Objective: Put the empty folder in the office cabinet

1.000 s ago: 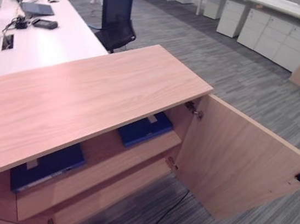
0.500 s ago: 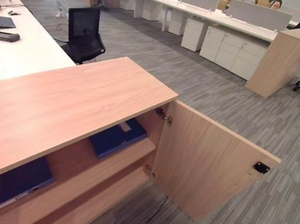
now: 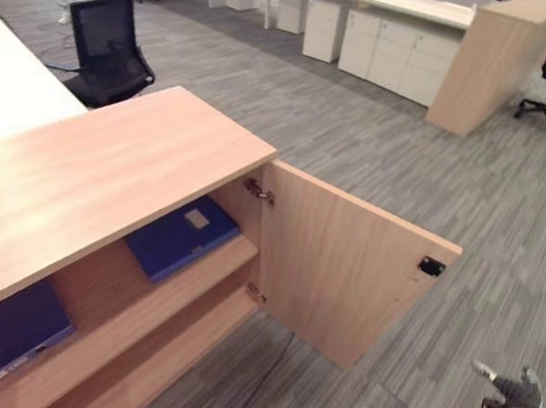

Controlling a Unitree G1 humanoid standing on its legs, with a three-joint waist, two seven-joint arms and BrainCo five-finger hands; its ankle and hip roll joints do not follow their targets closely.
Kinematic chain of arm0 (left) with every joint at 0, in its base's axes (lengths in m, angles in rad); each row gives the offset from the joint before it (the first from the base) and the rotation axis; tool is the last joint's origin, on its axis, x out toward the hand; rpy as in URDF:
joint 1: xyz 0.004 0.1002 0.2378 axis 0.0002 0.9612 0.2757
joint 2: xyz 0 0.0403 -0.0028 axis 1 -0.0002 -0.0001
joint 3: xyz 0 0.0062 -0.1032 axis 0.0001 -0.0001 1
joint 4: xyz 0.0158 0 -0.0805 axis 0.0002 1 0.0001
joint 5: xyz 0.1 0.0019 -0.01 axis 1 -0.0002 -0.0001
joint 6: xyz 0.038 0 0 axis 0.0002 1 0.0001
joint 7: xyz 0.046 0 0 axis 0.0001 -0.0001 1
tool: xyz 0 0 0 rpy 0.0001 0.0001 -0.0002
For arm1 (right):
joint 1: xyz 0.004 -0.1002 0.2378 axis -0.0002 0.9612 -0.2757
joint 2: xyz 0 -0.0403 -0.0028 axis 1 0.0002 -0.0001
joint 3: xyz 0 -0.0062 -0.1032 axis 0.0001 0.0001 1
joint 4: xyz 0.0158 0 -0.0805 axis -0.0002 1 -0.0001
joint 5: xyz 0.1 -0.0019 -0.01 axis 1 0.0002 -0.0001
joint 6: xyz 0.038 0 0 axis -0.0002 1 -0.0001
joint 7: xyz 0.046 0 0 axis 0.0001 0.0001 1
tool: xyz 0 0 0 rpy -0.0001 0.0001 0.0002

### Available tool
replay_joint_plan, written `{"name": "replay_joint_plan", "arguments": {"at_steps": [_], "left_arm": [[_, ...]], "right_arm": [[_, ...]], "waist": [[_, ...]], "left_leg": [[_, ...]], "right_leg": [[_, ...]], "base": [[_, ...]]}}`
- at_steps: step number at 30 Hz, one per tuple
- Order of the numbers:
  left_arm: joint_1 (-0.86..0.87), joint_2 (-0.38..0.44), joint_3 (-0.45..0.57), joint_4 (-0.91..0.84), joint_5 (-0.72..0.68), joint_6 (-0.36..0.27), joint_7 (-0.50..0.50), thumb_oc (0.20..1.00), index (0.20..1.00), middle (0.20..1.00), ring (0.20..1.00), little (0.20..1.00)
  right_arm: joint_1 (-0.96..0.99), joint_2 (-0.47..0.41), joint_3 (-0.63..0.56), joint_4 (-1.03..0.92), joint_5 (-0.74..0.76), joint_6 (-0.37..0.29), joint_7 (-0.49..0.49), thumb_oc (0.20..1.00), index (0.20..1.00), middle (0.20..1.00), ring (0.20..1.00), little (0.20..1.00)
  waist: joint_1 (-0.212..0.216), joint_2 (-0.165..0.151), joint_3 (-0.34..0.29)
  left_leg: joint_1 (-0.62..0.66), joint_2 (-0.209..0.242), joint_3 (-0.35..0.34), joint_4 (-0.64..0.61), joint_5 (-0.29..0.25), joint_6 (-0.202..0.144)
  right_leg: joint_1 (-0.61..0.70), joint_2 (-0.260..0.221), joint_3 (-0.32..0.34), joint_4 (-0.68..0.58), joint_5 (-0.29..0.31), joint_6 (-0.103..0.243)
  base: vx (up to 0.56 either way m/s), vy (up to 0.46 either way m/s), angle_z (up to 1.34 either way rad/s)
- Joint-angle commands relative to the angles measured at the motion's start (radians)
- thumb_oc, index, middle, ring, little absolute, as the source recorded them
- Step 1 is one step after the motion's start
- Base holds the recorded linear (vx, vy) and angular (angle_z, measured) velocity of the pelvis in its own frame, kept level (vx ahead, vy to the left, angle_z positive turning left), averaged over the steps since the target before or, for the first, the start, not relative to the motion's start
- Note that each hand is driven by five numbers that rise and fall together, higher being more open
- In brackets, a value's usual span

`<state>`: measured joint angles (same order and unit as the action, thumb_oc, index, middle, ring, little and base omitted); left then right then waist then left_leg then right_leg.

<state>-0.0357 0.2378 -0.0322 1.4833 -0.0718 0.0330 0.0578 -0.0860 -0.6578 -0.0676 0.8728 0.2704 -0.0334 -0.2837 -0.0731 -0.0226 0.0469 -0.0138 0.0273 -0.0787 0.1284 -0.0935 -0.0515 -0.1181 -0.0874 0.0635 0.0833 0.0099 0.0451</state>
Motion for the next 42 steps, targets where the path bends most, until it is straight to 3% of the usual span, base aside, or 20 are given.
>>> {"name": "replay_joint_plan", "arguments": {"at_steps": [1,8,19,32,37,42], "left_arm": [[0.006,0.070,0.015,0.065,0.027,0.009,0.015,1.000,1.000,1.000,1.000,1.000],[-0.005,0.105,0.022,0.072,0.067,0.014,0.022,1.000,1.000,1.000,1.000,1.000],[0.016,0.105,0.012,0.057,0.063,0.007,0.009,1.000,1.000,1.000,1.000,1.000],[0.045,0.116,0.043,0.086,0.082,0.009,-0.001,1.000,1.000,1.000,1.000,1.000],[0.038,0.111,0.033,0.081,0.087,0.008,-0.005,1.000,1.000,1.000,1.000,1.000],[0.018,0.110,0.008,0.065,0.092,0.007,-0.014,1.000,1.000,1.000,1.000,1.000]], "right_arm": [[-0.017,0.021,0.019,-0.064,-0.087,-0.038,-0.010,1.000,1.000,1.000,1.000,1.000],[-0.056,0.014,0.070,-0.208,-0.101,-0.048,0.018,1.000,1.000,1.000,1.000,1.000],[-0.205,-0.014,0.215,-0.291,-0.061,-0.080,0.106,1.000,1.000,1.000,1.000,1.000],[-0.292,-0.046,0.442,-0.525,0.066,-0.127,0.306,1.000,1.000,1.000,1.000,1.000],[-0.321,-0.025,0.536,-0.522,0.055,-0.114,0.349,1.000,1.000,1.000,1.000,1.000],[-0.386,0.003,0.730,-0.449,-0.078,-0.049,0.445,1.000,1.000,1.000,1.000,1.000]], "waist": [[0.000,-0.038,-0.037],[0.009,-0.044,-0.071],[0.037,-0.047,-0.080],[0.053,-0.056,-0.087],[0.057,-0.059,-0.089],[0.061,-0.065,-0.086]], "left_leg": [[0.041,0.027,0.050,-0.086,0.016,0.013],[0.098,0.030,0.041,-0.208,0.058,0.001],[0.112,0.033,0.042,-0.216,0.059,-0.003],[0.117,0.037,0.044,-0.216,0.057,-0.006],[0.115,0.038,0.044,-0.216,0.057,-0.007],[0.113,0.040,0.040,-0.216,0.058,-0.005]], "right_leg": [[0.120,0.074,-0.044,-0.111,-0.026,0.034],[0.148,0.070,-0.062,-0.153,-0.016,0.043],[0.167,0.062,-0.074,-0.168,-0.010,0.047],[0.175,0.054,-0.078,-0.171,-0.009,0.050],[0.175,0.054,-0.077,-0.171,-0.010,0.050],[0.174,0.055,-0.079,-0.171,-0.010,0.048]], "base": [[0.06,-0.007,-0.48],[0.05,0.016,0.01],[0.01,0.014,0.05],[0.00,0.004,-0.02],[0.00,0.005,-0.03],[-0.01,0.008,-0.11]]}}
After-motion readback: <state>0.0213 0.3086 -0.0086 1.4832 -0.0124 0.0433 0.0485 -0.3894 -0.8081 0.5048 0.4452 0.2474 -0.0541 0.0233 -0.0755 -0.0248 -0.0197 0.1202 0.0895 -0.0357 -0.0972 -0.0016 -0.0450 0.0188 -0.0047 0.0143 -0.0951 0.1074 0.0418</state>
